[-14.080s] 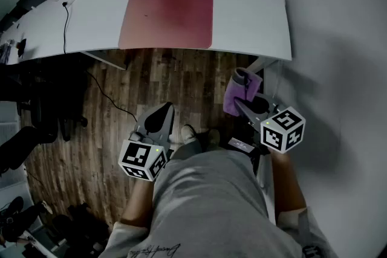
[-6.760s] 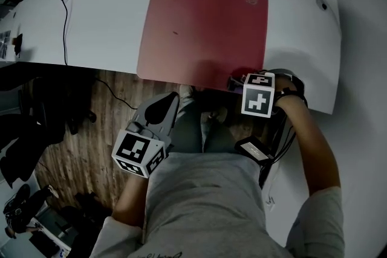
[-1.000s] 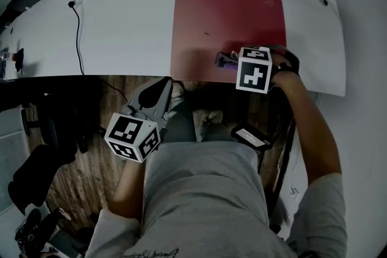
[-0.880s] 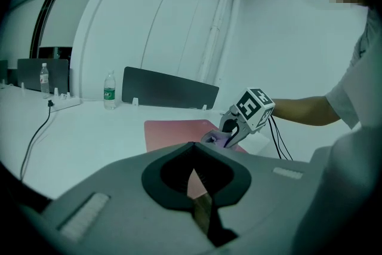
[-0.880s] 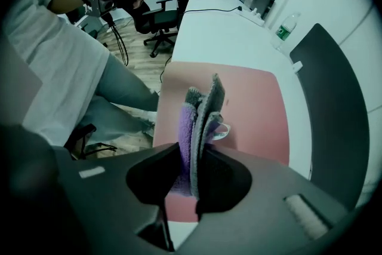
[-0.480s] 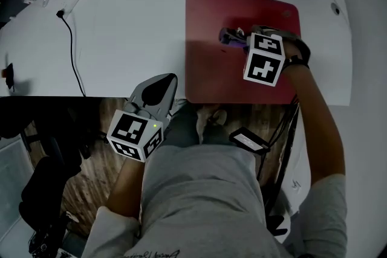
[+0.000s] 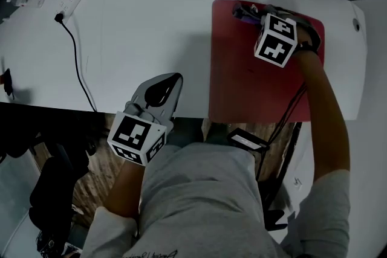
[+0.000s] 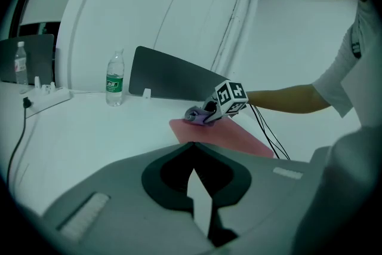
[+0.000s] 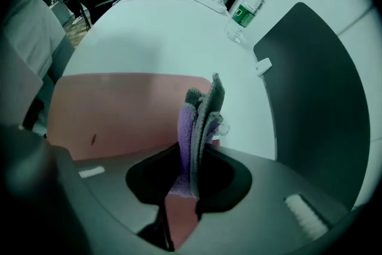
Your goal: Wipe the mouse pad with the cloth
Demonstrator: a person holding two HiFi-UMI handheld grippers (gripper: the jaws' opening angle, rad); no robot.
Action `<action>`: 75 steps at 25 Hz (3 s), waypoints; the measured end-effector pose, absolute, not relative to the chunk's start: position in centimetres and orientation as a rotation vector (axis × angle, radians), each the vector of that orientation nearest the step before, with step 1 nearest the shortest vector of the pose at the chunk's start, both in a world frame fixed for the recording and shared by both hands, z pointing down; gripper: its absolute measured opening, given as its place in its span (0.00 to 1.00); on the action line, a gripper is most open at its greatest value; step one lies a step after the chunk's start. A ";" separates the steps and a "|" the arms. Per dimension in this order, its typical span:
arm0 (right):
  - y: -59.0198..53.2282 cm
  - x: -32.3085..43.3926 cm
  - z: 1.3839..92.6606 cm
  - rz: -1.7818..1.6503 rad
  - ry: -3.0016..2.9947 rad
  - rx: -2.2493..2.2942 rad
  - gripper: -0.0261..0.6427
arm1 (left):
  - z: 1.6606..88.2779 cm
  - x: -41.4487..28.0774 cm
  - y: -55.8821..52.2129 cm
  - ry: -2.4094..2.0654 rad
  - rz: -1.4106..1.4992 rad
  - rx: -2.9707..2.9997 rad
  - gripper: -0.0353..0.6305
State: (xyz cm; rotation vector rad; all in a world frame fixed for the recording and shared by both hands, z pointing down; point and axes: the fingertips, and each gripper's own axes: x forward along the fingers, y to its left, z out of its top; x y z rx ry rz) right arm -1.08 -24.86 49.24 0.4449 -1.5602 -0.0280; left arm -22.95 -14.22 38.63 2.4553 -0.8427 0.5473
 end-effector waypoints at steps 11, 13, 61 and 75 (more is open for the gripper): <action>-28.3 -2.3 51.4 -0.064 -1.530 0.338 0.18 | 41.4 -26.6 -17.1 -0.850 0.590 2.393 0.08; -27.9 -2.5 51.6 -0.088 -1.514 0.316 0.18 | 41.4 -26.3 -17.3 -0.830 0.589 2.398 0.08; 3.2 -12.6 51.9 0.295 -1.668 -0.097 0.18 | 40.1 -23.2 2.6 -0.766 0.580 2.445 0.08; 7.8 -13.9 51.7 0.374 -1.710 -0.161 0.18 | 39.5 -23.5 4.3 -0.767 0.581 2.460 0.08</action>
